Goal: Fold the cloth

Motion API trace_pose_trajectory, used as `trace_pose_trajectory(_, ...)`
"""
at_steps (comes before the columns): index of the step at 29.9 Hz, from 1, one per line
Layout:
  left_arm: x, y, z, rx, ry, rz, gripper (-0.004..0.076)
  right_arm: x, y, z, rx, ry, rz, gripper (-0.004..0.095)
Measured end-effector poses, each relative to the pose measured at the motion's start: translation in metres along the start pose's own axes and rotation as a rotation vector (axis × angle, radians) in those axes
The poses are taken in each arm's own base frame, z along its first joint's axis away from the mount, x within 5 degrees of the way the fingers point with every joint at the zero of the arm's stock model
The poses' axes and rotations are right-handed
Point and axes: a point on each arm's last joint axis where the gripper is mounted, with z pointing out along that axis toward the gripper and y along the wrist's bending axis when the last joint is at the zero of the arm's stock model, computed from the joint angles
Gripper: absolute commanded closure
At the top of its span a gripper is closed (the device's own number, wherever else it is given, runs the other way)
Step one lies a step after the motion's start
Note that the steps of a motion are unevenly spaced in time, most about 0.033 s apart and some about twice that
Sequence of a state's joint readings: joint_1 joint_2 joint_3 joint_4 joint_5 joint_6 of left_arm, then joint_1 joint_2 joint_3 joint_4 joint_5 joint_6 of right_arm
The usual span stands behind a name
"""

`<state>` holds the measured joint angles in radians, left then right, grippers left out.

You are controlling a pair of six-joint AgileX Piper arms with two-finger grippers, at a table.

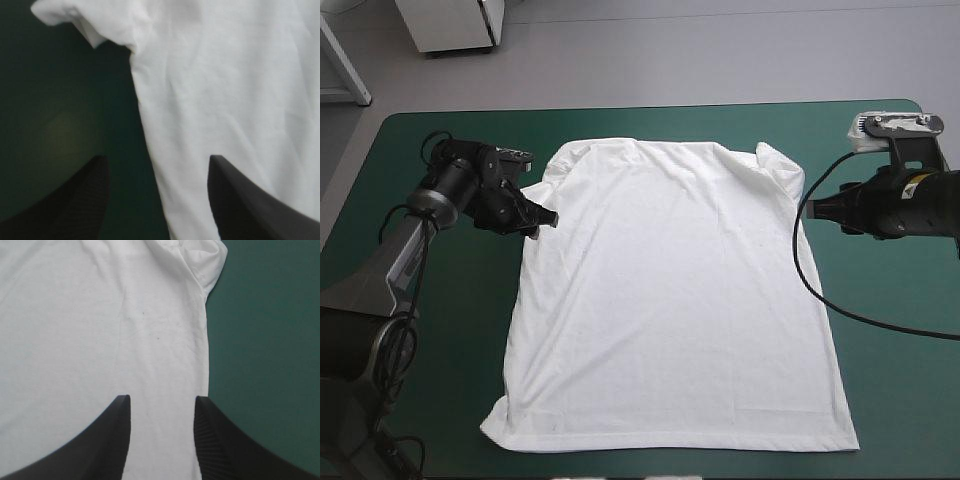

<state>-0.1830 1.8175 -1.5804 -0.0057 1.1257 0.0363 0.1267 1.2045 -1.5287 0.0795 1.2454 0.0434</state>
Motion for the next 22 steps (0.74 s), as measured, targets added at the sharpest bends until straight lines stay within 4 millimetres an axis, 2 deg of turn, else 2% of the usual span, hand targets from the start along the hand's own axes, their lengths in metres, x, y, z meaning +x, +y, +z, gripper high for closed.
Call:
trace_pose_trajectory(5, -0.012, 0.003, 0.021, -0.001, 0.004, -0.005, 0.0303, -0.002, 0.000, 0.006, 0.000, 0.016, 0.002, 0.0519)
trace_pose_trajectory(11, -0.019, 0.003, 0.066, 0.002, 0.079, -0.017, 0.0303, -0.002, 0.000, 0.007, 0.000, 0.018, 0.002, 0.0519)
trace_pose_trajectory(14, -0.022, 0.003, 0.074, 0.004, 0.089, -0.031, 0.0315, -0.002, 0.000, 0.007, -0.002, 0.018, 0.002, 0.0519)
trace_pose_trajectory(16, -0.024, 0.003, 0.075, 0.004, 0.088, -0.032, 0.0389, -0.002, 0.000, 0.007, -0.002, 0.019, 0.001, 0.0519)
trace_pose_trajectory(20, -0.025, 0.003, 0.076, 0.011, 0.085, -0.039, 0.0735, -0.003, 0.000, 0.010, -0.001, 0.026, -0.001, 0.0519)
trace_pose_trajectory(22, -0.025, 0.003, 0.076, 0.008, 0.081, -0.038, 0.0730, -0.003, -0.001, 0.013, 0.000, 0.034, -0.001, 0.0519)
